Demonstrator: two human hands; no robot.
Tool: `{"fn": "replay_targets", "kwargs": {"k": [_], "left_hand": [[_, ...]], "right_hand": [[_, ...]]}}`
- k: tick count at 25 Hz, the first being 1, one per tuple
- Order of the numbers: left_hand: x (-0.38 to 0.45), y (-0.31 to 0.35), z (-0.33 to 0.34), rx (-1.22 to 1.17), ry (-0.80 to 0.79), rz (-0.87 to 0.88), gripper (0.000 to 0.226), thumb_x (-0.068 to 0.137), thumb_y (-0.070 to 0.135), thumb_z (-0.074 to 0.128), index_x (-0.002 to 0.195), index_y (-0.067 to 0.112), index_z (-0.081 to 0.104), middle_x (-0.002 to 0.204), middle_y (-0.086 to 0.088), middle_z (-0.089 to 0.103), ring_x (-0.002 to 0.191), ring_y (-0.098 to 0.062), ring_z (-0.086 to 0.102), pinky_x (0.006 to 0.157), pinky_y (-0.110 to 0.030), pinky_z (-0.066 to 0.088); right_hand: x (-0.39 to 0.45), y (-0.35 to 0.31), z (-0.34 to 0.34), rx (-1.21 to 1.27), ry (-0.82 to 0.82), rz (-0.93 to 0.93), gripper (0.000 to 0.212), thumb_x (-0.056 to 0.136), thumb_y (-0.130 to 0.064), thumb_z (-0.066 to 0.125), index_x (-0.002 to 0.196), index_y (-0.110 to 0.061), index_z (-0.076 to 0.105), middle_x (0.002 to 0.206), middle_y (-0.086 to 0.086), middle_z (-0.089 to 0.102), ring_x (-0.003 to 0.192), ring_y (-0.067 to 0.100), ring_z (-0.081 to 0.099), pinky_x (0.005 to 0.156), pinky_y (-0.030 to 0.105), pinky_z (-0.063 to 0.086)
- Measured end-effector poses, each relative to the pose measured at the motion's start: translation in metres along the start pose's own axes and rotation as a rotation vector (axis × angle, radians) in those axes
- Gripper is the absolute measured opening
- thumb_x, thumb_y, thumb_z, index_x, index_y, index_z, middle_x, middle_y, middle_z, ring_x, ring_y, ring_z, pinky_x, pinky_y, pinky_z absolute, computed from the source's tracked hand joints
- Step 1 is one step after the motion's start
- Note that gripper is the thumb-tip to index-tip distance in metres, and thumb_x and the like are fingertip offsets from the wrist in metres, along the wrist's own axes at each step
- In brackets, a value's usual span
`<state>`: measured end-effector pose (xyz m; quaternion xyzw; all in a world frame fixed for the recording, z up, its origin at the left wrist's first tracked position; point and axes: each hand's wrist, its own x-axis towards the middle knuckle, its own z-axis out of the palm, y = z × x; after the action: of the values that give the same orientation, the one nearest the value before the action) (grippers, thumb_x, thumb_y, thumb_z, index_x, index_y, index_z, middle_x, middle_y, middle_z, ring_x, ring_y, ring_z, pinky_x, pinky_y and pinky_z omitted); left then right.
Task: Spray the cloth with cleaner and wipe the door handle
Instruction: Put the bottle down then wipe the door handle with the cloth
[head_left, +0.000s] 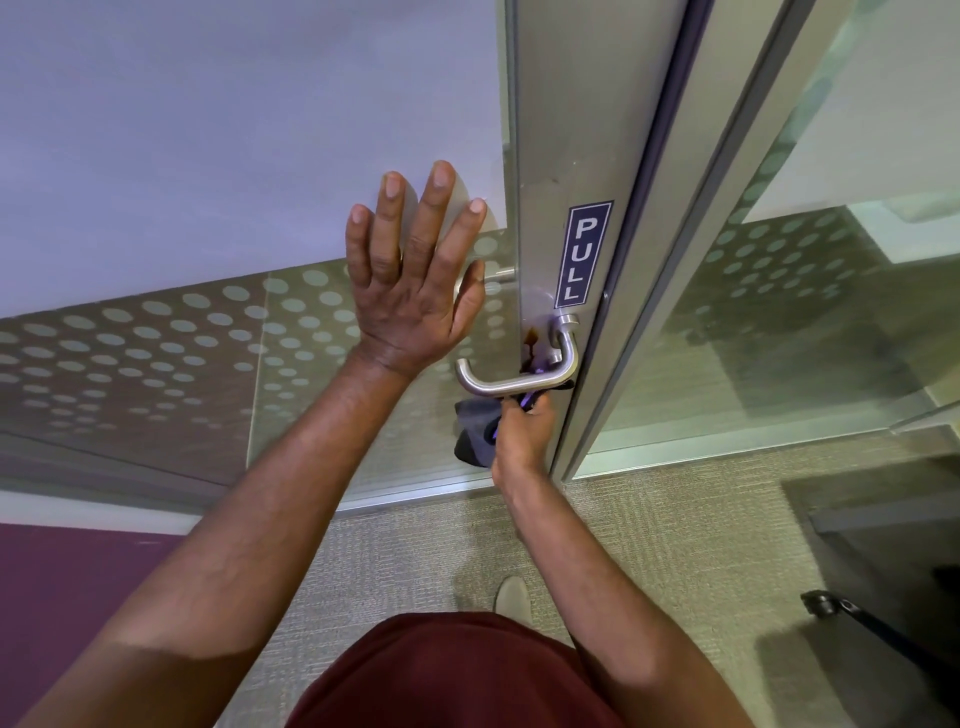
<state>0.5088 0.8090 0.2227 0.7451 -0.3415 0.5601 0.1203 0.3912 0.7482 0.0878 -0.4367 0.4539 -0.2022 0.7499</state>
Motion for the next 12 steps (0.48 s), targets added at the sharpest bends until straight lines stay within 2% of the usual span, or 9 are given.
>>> {"fn": "replay_targets", "kwargs": {"k": [2,4,5,7,8,10,12], "left_hand": [[-0.001,0.0,0.001,-0.006,0.0,-0.004,0.054,0.103,0.04,0.051,0.154,0.023,0.043,0.168,-0.003,0.025,0.163,-0.023,-0.001,0.132,-0.045,0.003],[-0.001,-0.001,0.001,-0.008,0.001,-0.01,0.055,0.103,0.04,0.052,0.154,0.023,0.043,0.165,-0.004,0.028,0.163,-0.023,-0.001,0.132,-0.045,0.004],[-0.001,0.0,0.001,-0.012,0.001,-0.011,0.055,0.102,0.039,0.052,0.154,0.023,0.043,0.165,-0.004,0.029,0.164,-0.023,-0.001,0.132,-0.045,0.004],[-0.002,0.001,0.0,-0.018,-0.002,-0.011,0.055,0.102,0.038,0.054,0.153,0.022,0.044,0.164,-0.004,0.029,0.164,-0.022,-0.001,0.131,-0.045,0.004],[-0.002,0.001,0.0,-0.018,-0.003,-0.011,0.055,0.101,0.038,0.055,0.153,0.022,0.044,0.164,-0.005,0.03,0.164,-0.022,-0.001,0.131,-0.045,0.004],[-0.002,0.001,-0.001,-0.02,-0.006,-0.01,0.056,0.101,0.038,0.056,0.153,0.022,0.044,0.163,-0.005,0.031,0.163,-0.022,-0.001,0.131,-0.045,0.005],[-0.001,0.0,-0.001,-0.022,-0.004,-0.008,0.055,0.101,0.038,0.055,0.152,0.022,0.044,0.163,-0.005,0.031,0.163,-0.022,-0.001,0.131,-0.045,0.005]], "right_hand": [[-0.002,-0.001,0.001,-0.058,0.011,-0.072,0.032,0.098,0.006,0.056,0.112,-0.021,0.066,0.11,-0.002,0.069,0.106,0.015,0.066,0.09,0.016,0.053],[-0.006,0.001,0.004,-0.15,0.029,-0.152,0.023,0.098,0.004,0.058,0.12,-0.005,0.063,0.124,0.015,0.062,0.11,0.017,0.063,0.106,0.03,0.051],[-0.009,0.002,0.005,-0.204,0.045,-0.22,0.024,0.098,0.005,0.059,0.121,0.0,0.06,0.127,0.018,0.057,0.107,0.012,0.058,0.109,0.025,0.047],[-0.016,0.005,0.006,-0.276,0.064,-0.408,0.032,0.094,0.013,0.057,0.126,0.008,0.059,0.124,0.011,0.048,0.102,0.0,0.051,0.103,0.003,0.037],[-0.018,0.005,0.006,-0.298,0.054,-0.483,0.035,0.093,0.016,0.055,0.127,0.01,0.059,0.126,0.006,0.044,0.103,-0.003,0.05,0.105,0.002,0.033],[-0.021,0.007,0.005,-0.35,-0.007,-0.573,0.04,0.094,0.016,0.051,0.133,0.01,0.057,0.139,0.006,0.038,0.124,0.0,0.05,0.116,0.016,0.034],[-0.019,0.01,0.001,-0.437,-0.08,-0.679,0.04,0.1,0.003,0.047,0.139,0.009,0.054,0.157,0.019,0.031,0.144,0.024,0.044,0.124,0.034,0.032]]}}
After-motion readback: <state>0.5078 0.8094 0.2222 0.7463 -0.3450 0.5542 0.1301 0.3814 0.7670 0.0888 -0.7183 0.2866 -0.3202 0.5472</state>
